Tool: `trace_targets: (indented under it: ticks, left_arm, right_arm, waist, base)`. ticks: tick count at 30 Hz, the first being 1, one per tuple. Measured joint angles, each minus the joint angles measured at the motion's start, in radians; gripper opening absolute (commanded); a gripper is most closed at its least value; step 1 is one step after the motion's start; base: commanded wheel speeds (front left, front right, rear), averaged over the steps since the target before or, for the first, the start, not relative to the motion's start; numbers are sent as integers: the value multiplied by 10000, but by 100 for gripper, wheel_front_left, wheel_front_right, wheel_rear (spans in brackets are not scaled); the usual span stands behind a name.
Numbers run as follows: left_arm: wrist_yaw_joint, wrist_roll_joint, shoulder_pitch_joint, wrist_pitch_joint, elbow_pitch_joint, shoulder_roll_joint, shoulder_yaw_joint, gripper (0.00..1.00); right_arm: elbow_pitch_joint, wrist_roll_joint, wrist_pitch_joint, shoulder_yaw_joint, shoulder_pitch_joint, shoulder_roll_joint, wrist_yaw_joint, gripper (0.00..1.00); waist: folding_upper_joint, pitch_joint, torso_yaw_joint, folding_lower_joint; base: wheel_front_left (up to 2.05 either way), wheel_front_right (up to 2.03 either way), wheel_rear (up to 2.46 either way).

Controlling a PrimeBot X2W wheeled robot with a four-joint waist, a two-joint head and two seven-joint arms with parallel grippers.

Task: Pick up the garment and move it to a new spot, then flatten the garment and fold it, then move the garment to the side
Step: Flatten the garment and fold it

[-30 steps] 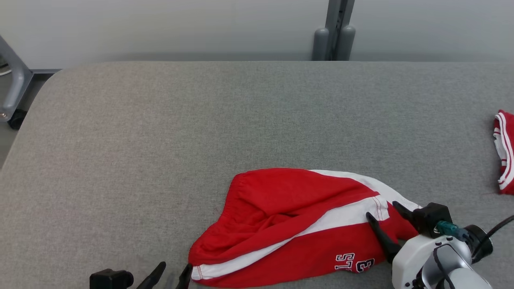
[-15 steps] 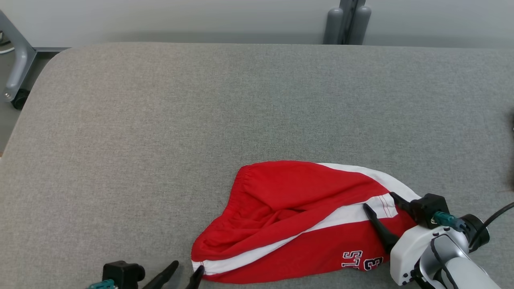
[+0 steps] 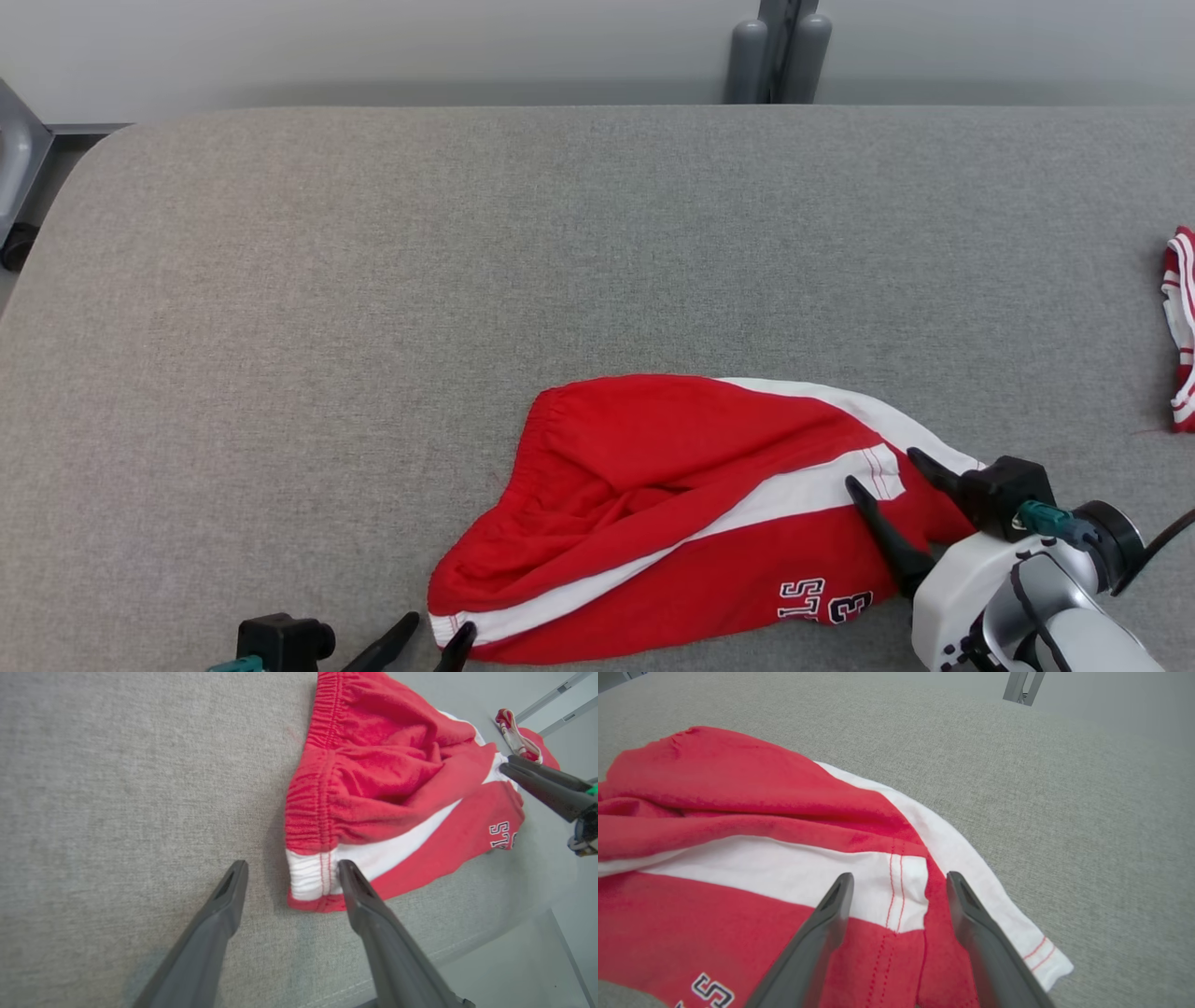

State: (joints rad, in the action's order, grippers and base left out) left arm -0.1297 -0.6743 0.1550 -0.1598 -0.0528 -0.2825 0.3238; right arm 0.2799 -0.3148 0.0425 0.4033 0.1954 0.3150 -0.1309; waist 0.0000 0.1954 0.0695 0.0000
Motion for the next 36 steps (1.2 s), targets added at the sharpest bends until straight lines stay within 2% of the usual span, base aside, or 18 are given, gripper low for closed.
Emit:
trace_targets:
  ticks: [3, 4, 5, 6, 7, 8, 9, 10, 11, 16, 20, 25, 31, 36]
  left_arm:
    - [0, -104, -141, 125, -244, -63, 142, 100]
    - [0, -144, -236, 163, -307, -81, 198, 100]
    - [-2, -146, -326, 186, -374, -107, 274, 100]
    - [0, -176, -398, 203, -445, -130, 336, 100]
    - [-2, -242, -437, 230, -491, -148, 414, 77]
    - [0, -284, -477, 286, -546, -155, 489, 45]
    - [0, -337, -541, 320, -600, -159, 554, 33]
    - [-2, -416, -624, 328, -635, -188, 660, 14]
    - [-2, -489, -689, 334, -671, -224, 759, 0]
    - [-2, -798, -799, 560, -598, -477, 982, 0]
    - [-2, -1233, -796, 562, 472, -817, 1066, 0]
    - [0, -1914, -533, 353, 2644, -1442, 723, 0]
    - [0, -2796, -327, -36, 5185, -2011, 115, 0]
    - [59, -3459, -1130, -491, 6165, -2372, -525, 0]
  right_arm:
    - [-138, -4, 102, 12, -12, -21, 0, 100]
    - [-176, -19, 163, 48, -15, -25, 0, 94]
    - [-209, -27, 196, 81, -22, -25, 0, 66]
    - [-253, -65, 236, 100, -24, -21, 0, 42]
    - [-299, -107, 286, 125, -25, -15, 0, 15]
    - [-334, -128, 290, 117, -25, -15, 0, 0]
    - [-353, -192, 303, 125, -25, -10, 0, 0]
    - [-368, -226, 322, 148, -25, 6, 0, 0]
    - [-403, -305, 320, 157, -26, 4, 0, 0]
    - [-719, -560, 186, 81, -29, 65, 0, 0]
    - [-1438, -1016, -4, -303, -310, 144, 0, 0]
    - [-3064, -1841, 104, -1112, -1006, 456, 2, 0]
    - [-5252, -2577, 435, -2546, -1733, 669, 2, 0]
    - [-6857, -3252, 1070, -3457, -1541, 872, 2, 0]
  waist:
    - [0, 53, -18, 0]
    - [0, 71, -22, 1]
    - [0, 89, -25, 0]
    - [0, 109, -28, 0]
    - [0, 140, -34, 0]
    - [0, 174, -39, 0]
    - [0, 203, -43, 1]
    - [0, 222, -49, 1]
    - [0, 234, -60, 1]
    - [0, 212, -128, 0]
    - [0, 69, -178, 1]
    - [0, -151, -288, 0]
    - [0, -180, -616, 1]
    - [0, 135, -804, 0]
  base:
    - [0, 0, 0]
    - [0, 0, 0]
    - [0, 0, 0]
    - [0, 0, 0]
    - [0, 0, 0]
    - [0, 0, 0]
    - [0, 0, 0]
    - [0, 0, 0]
    - [0, 0, 0]
    - [0, 0, 0]
    - [0, 0, 0]
    - [0, 0, 0]
    - [0, 0, 0]
    - [0, 0, 0]
